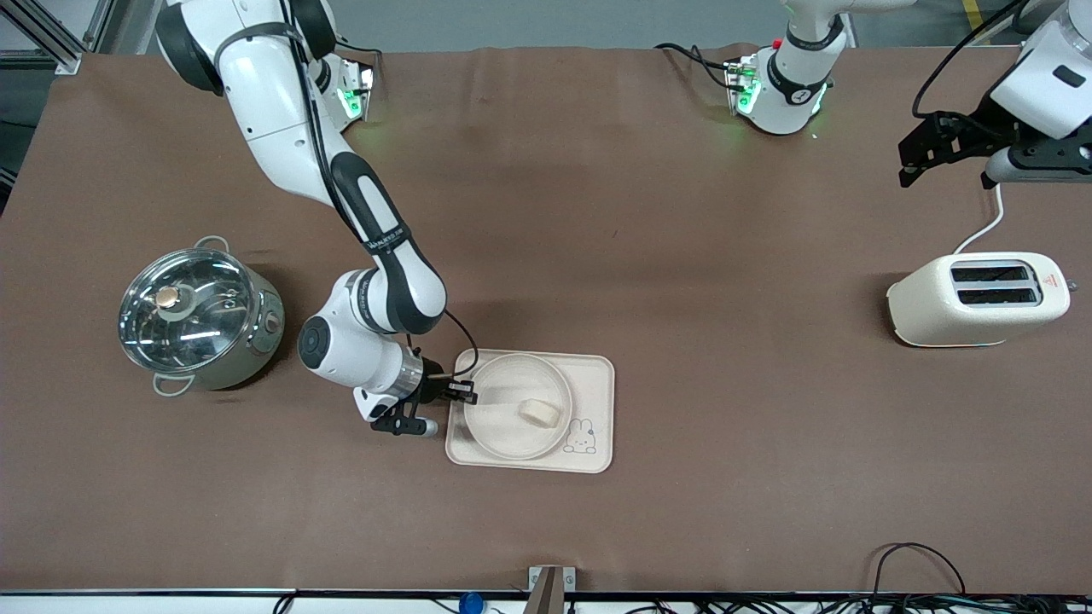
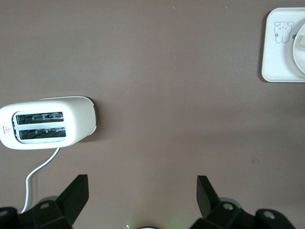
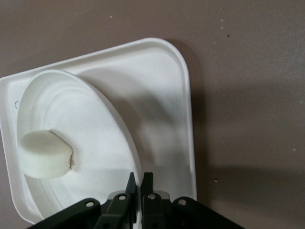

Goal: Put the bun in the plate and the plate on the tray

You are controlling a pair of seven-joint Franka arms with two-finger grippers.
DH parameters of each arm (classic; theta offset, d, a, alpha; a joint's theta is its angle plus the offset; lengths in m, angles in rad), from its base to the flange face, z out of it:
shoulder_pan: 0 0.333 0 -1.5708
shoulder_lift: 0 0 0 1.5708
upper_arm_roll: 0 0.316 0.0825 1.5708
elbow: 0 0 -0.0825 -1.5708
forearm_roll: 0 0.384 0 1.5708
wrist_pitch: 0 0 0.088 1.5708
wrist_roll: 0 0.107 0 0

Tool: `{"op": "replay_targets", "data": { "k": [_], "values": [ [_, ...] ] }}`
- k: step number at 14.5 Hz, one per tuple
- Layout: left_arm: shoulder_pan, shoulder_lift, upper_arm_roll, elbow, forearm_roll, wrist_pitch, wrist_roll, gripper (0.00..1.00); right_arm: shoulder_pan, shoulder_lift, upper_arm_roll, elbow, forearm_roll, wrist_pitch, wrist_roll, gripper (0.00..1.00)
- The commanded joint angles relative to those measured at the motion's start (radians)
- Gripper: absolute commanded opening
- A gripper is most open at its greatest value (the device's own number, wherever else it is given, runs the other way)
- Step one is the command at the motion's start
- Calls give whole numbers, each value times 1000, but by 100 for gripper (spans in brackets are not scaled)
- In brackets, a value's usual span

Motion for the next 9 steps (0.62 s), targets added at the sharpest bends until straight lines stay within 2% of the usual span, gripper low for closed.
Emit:
{"op": "replay_targets", "data": {
  "k": [1, 2, 3, 6, 8, 9],
  "values": [
    [-6, -12, 7, -27, 2, 21, 17, 100, -12, -5, 14, -2, 1, -4, -2, 66],
    [-6, -12, 4, -27, 2, 26, 17, 100, -11, -6, 14, -2, 1, -5, 4, 85],
    [-6, -12, 2, -27, 2, 27, 17, 100, -11, -8, 14, -2, 1, -5, 9, 94],
    [-5, -13, -4, -22, 2, 29, 17, 100, -22, -68, 5, -17, -6, -74, 12, 99],
    [-5, -12, -4, -20, 0, 29, 17, 100, -39, -135, -66, -20, -17, -221, 3, 100],
    [-2, -12, -4, -20, 0, 29, 17, 100, -35, -169, -134, -14, -40, -323, 0, 100]
  ]
}}
